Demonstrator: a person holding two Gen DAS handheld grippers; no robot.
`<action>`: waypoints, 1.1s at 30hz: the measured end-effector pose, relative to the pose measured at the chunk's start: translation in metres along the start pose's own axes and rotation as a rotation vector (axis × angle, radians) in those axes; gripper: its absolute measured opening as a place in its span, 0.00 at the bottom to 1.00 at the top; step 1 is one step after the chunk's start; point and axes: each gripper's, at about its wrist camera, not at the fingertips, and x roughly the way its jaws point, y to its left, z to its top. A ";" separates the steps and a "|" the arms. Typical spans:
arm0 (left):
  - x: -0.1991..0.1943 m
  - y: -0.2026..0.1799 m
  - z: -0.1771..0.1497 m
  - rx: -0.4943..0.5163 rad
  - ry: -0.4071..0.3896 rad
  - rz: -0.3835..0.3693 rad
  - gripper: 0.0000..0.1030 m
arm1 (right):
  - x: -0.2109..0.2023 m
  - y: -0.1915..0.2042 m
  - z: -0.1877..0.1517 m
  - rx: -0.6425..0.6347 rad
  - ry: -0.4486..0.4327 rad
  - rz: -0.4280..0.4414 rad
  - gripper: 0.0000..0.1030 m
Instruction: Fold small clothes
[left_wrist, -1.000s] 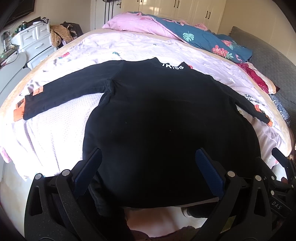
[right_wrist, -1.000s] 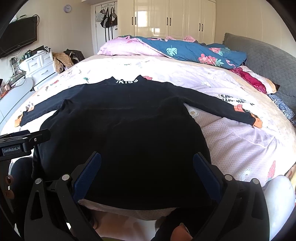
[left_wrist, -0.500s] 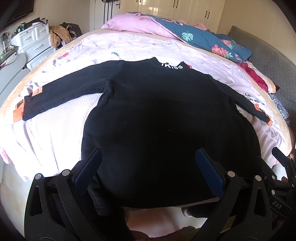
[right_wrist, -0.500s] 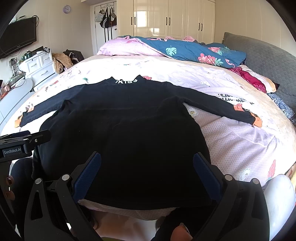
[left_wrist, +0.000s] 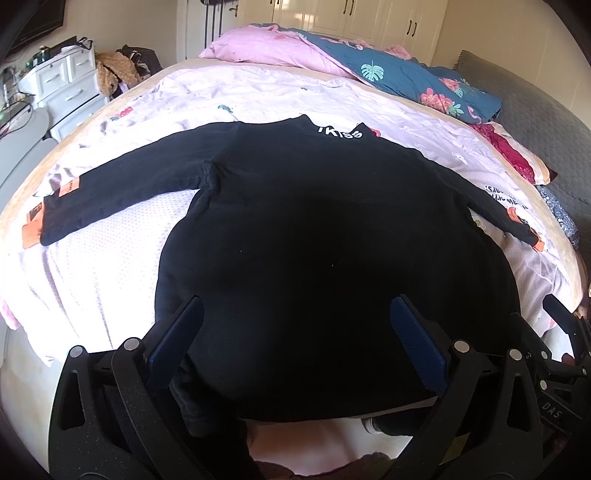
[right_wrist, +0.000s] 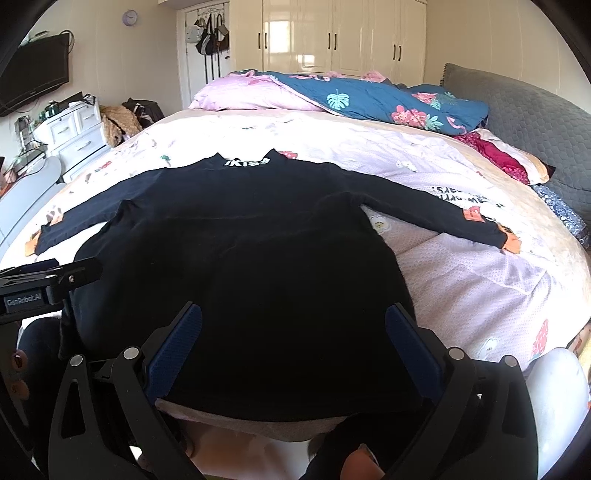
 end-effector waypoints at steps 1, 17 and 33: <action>0.001 -0.001 0.001 0.001 0.002 0.001 0.92 | 0.001 -0.001 0.001 0.003 0.003 0.000 0.96; 0.027 -0.028 0.033 0.029 0.013 0.001 0.92 | 0.030 -0.028 0.037 0.068 0.027 -0.056 0.96; 0.044 -0.029 0.075 -0.010 0.003 0.002 0.92 | 0.058 -0.044 0.087 0.156 0.046 -0.045 0.96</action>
